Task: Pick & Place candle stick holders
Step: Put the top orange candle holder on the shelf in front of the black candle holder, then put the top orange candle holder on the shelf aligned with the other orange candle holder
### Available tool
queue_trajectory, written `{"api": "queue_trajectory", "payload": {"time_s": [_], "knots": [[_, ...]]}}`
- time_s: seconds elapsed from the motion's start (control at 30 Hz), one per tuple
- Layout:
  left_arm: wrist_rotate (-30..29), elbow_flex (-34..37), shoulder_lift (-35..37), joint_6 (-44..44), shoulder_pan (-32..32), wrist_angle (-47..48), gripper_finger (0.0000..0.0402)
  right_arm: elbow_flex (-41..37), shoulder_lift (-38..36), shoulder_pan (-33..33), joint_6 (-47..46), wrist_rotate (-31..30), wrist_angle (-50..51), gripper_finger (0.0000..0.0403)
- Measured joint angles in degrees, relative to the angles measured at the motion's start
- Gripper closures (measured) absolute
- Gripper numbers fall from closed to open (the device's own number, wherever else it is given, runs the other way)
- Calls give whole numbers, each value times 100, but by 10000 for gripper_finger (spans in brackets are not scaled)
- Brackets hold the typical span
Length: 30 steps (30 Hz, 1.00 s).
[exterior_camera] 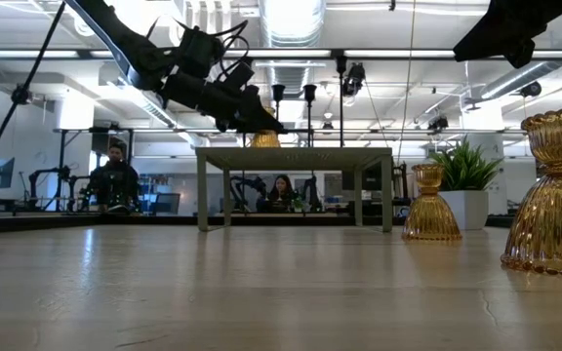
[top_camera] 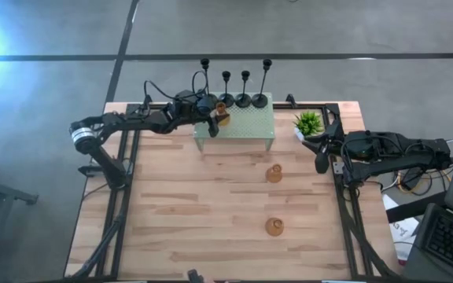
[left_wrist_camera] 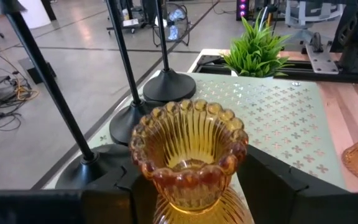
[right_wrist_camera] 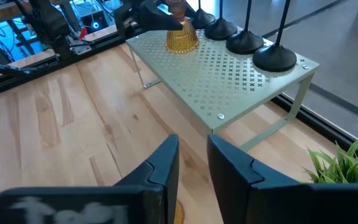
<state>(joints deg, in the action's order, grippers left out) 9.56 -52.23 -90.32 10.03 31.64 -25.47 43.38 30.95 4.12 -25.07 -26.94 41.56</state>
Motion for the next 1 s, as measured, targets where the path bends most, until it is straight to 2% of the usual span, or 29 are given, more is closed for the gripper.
{"api": "queue_trajectory", "payload": {"time_s": [0.23,0.5,0.77,0.93,1.0], "knots": [[2,-35,99,-158,0,170,198,2,-2,0,2,0,0,335],[-24,-26,513,12,2,747,197,2,-2,-2,1,0,0,322],[-170,-11,1323,129,21,1877,197,2,1,-1,1,0,0,312],[-186,-31,2121,98,42,3262,197,2,1,-1,0,0,0,316],[-15,-31,2520,-129,38,3915,197,2,1,0,1,0,0,321]]}}
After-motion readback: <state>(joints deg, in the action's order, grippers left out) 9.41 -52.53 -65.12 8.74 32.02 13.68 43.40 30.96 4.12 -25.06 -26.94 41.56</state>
